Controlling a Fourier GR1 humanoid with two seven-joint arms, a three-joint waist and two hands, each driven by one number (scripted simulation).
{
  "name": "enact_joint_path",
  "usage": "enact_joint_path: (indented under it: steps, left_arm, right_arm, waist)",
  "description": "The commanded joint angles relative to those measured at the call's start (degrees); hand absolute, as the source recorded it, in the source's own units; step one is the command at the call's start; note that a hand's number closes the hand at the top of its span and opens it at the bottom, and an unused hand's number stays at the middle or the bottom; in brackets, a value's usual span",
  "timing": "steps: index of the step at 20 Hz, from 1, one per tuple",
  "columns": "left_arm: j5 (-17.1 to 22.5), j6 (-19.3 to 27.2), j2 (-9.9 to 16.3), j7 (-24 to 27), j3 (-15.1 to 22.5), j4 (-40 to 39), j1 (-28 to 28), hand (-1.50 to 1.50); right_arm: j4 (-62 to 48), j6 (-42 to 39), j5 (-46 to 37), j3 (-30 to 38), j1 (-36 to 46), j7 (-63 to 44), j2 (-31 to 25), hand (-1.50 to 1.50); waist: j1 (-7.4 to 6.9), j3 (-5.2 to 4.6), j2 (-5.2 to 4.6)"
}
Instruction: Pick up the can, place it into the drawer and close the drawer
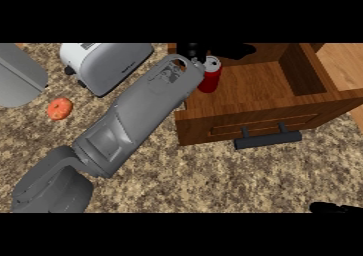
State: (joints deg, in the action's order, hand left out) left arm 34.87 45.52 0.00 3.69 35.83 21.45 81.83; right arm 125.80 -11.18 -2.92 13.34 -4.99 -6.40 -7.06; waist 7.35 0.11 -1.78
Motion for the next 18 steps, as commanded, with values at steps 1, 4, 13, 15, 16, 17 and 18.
enact_joint_path:
  steps: [1, 4, 13, 15, 16, 17, 18]
  left_arm:
    - [2.2, -0.3, 0.0, 1.3, -1.1, 0.7, -0.1, -1.50]
    - [3.8, 0.9, 0.0, 0.5, 0.0, 3.2, -0.3, -1.50]
    - [6.2, 2.7, 0.0, 6.2, -0.3, 4.8, -2.0, -1.50]
    - [5.8, 2.9, 0.0, 2.2, -0.3, 3.6, 2.3, -1.50]
    - [5.8, 3.7, 0.0, 4.0, -0.3, 3.9, 1.0, -1.50]
    - [5.8, 3.6, 0.0, 3.6, -1.2, 3.2, 1.8, -1.50]
    - [5.1, 2.4, 0.0, 1.5, -1.5, 2.3, 3.7, -1.50]
  right_arm:
    - [0.0, -1.1, -4.7, -0.8, -0.8, 3.7, -2.0, -1.50]
    - [1.4, -0.7, -9.6, -2.7, 1.6, 3.7, -3.8, -1.50]
    - [-0.7, 1.6, -28.1, -10.2, 4.4, 4.8, -6.5, -1.50]
    - [-4.6, 3.0, -33.9, -11.9, 5.6, 6.2, -7.6, -1.50]
    - [-3.1, 3.1, -37.2, -14.6, 4.7, 5.5, -7.5, -1.50]
    - [-4.8, 4.0, -37.9, -13.4, 3.5, 8.0, -8.1, -1.50]
    - [-5.7, 4.4, -40.6, -14.6, 5.2, 5.3, -7.9, -1.50]
  waist:
    - [-1.17, 0.00, 0.20]
    - [-1.30, -0.03, 0.41]
    - [-3.62, -0.09, 0.55]
    - [-4.94, -0.06, 0.87]
    - [-4.71, -0.09, 0.90]
    - [-4.97, -0.06, 1.07]
    - [-6.19, -0.10, 1.33]
